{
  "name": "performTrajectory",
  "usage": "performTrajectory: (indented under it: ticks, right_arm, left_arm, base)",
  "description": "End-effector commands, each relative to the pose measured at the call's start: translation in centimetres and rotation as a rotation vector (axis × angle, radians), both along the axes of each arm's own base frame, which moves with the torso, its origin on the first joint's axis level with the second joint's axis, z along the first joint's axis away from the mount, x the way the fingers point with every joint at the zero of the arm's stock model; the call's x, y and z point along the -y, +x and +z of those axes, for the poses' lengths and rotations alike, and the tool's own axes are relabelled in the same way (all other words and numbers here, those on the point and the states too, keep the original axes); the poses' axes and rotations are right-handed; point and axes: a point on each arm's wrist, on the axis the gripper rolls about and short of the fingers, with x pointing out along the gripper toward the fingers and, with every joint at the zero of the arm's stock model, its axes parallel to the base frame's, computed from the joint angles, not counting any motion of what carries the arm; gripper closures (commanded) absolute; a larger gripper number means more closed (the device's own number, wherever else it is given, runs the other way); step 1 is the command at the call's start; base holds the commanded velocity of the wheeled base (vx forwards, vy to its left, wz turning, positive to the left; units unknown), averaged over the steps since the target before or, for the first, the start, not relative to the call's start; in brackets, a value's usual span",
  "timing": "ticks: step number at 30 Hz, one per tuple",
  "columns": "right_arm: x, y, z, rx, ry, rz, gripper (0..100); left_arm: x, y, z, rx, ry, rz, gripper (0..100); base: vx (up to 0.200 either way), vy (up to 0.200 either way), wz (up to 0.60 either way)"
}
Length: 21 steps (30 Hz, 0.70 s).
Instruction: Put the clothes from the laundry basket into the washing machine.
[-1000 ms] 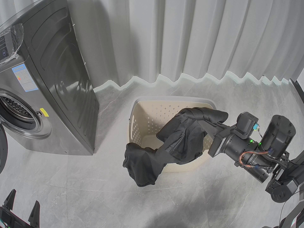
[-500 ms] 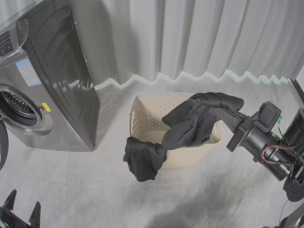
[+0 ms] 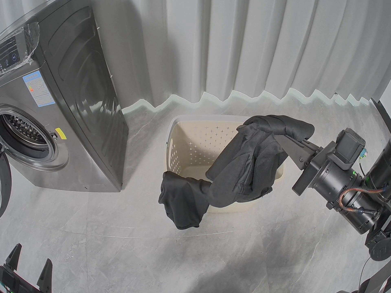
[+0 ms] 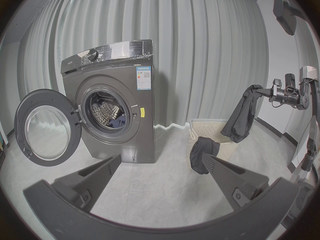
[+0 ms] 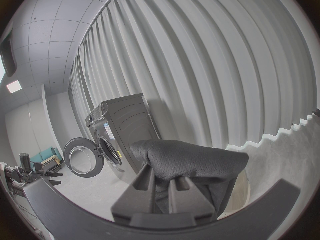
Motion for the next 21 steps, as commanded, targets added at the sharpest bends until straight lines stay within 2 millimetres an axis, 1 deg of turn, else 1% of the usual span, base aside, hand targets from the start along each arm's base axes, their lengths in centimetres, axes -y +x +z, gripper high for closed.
performTrajectory:
  ticks: [1, 8, 14, 21]
  right_arm:
    - [-0.33, 0.32, -0.14, -0.004, -0.003, 0.001, 100]
    - [-0.56, 0.52, 0.55, 0.015, 0.020, 0.001, 100]
    - [-0.86, 0.62, 0.35, 0.013, 0.018, 0.007, 100]
    - [-1.30, 0.11, 0.28, 0.022, 0.029, 0.036, 100]
  left_arm:
    - [0.00, 0.03, -0.43, -0.005, -0.003, 0.001, 0]
    - [0.00, 0.03, -0.43, -0.005, -0.004, 0.002, 0]
    - [0.00, 0.03, -0.43, -0.005, -0.001, 0.002, 0]
    - [0.00, 0.03, -0.43, -0.005, -0.001, 0.002, 0]
  base:
    - [0.000, 0.200, 0.00]
    - [0.000, 0.200, 0.00]
    - [0.000, 0.200, 0.00]
    - [0.000, 0.200, 0.00]
